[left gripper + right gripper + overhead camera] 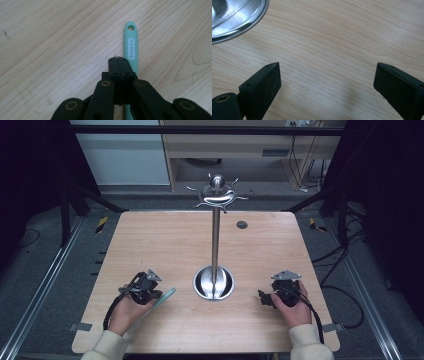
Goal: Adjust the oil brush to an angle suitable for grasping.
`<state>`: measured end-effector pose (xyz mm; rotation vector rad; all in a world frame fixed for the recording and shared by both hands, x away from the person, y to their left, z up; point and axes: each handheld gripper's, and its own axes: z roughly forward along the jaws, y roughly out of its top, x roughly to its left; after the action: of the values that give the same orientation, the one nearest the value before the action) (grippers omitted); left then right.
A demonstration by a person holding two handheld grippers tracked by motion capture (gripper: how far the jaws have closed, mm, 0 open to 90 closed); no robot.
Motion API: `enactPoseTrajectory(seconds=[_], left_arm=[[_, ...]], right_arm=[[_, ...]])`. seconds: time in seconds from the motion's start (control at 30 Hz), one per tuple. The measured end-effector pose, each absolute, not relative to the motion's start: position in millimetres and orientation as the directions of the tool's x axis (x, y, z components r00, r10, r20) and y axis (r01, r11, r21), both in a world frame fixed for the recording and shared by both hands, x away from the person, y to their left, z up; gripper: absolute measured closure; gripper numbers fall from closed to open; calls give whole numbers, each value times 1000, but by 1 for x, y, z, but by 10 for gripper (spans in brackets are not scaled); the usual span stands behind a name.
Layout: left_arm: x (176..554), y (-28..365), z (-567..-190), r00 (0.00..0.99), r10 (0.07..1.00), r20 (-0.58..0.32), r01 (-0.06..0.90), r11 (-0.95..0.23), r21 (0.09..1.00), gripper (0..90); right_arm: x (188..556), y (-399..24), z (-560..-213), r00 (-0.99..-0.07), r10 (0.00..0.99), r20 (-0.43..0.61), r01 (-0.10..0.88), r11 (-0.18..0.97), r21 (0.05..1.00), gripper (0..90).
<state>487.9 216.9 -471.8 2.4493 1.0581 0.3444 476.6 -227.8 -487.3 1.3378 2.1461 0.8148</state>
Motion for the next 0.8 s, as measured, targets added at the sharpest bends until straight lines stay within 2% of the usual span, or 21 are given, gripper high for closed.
enactPoseTrajectory(seconds=[0.8], left_arm=[[475, 203, -472, 715, 696, 58, 593, -649, 477, 900]], right_arm=[[477, -228, -487, -407, 909, -85, 624, 345, 701, 82]])
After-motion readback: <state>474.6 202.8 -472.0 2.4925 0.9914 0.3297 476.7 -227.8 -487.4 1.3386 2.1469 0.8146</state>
